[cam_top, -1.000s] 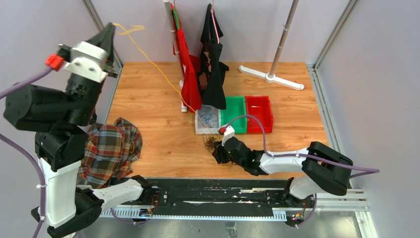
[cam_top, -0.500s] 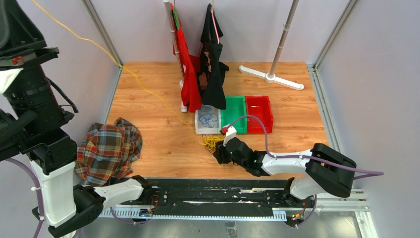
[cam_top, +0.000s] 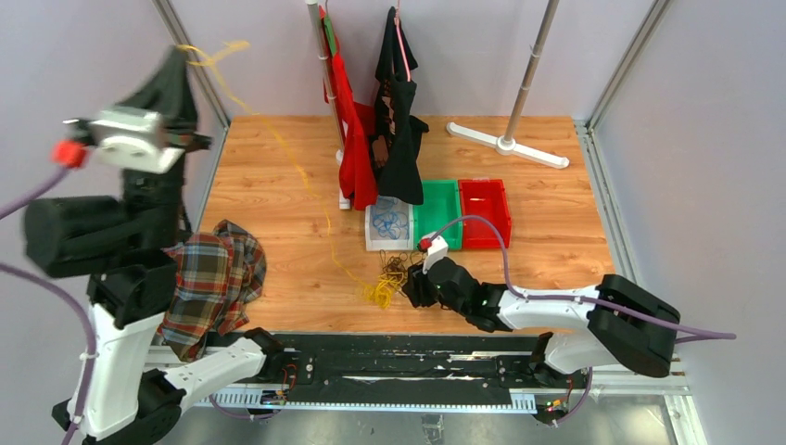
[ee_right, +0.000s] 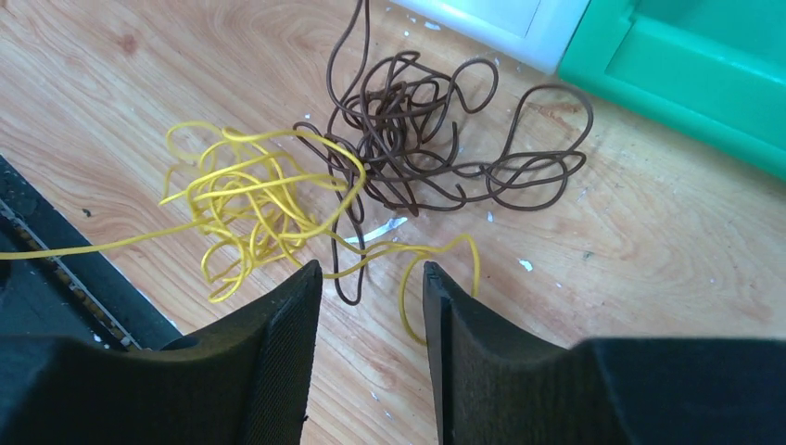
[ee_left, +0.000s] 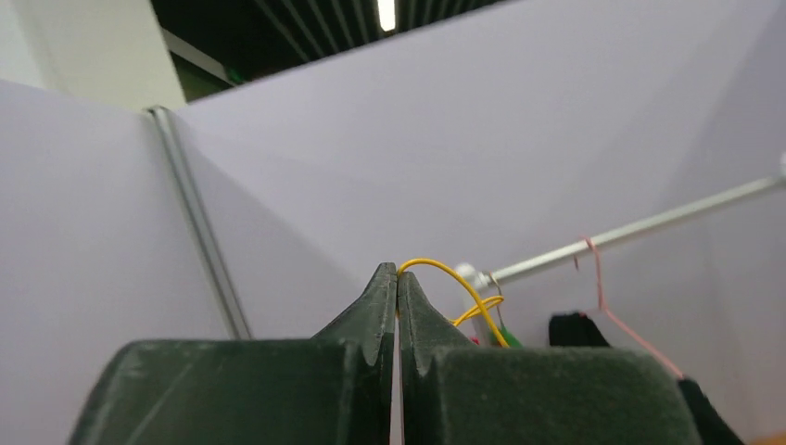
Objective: Untangle the cables
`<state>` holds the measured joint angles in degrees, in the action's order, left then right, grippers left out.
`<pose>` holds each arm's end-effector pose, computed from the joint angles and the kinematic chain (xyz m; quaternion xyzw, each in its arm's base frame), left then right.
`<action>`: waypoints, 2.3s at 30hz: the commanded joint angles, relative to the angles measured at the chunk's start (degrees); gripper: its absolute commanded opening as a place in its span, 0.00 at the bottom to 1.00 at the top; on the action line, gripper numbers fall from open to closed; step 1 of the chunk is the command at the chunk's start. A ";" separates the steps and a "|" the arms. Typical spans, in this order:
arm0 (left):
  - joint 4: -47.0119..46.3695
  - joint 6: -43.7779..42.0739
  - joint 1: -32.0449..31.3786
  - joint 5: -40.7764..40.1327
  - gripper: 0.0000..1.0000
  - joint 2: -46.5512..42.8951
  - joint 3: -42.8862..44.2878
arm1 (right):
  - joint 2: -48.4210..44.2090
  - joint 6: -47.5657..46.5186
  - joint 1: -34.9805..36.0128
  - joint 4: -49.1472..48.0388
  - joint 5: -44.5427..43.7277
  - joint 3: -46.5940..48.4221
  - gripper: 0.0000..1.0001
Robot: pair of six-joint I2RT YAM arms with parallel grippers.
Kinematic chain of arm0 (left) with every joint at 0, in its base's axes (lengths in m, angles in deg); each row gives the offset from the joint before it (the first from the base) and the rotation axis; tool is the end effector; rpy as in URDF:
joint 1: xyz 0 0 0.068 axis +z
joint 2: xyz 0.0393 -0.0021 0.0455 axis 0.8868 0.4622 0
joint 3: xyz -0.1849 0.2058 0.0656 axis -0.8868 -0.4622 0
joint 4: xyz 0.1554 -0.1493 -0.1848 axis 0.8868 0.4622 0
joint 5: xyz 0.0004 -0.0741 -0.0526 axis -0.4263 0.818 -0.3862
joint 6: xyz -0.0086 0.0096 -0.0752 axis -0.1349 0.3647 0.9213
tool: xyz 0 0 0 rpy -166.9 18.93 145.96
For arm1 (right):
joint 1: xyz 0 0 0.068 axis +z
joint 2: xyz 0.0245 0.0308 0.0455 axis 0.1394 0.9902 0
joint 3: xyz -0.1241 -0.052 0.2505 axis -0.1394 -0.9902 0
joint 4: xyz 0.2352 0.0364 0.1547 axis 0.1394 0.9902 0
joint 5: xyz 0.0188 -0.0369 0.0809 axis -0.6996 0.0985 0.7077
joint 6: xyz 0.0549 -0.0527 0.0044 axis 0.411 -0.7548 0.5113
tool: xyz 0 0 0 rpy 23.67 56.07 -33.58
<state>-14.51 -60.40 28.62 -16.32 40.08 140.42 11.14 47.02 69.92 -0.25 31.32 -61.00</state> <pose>0.0871 -0.0403 0.6712 0.1083 0.3598 0.0405 0.9259 0.1506 0.2531 0.1501 -0.1965 0.8263 0.3010 0.4336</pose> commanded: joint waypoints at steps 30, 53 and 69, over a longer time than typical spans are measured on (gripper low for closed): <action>60.64 -17.86 1.71 39.04 0.90 -0.68 -46.25 | -7.16 -2.64 0.84 6.87 0.19 5.87 0.47; 35.14 -21.62 -11.94 27.40 0.46 5.82 -65.32 | -10.43 -0.97 0.84 7.11 -2.61 5.13 0.44; 48.85 -6.56 -12.03 30.81 0.01 1.17 -44.85 | -12.86 -6.25 6.13 5.30 -0.99 7.67 0.56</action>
<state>28.25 -74.52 17.00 9.18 41.43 88.69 -0.73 44.02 72.37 6.48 31.19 -56.37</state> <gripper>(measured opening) 0.019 0.555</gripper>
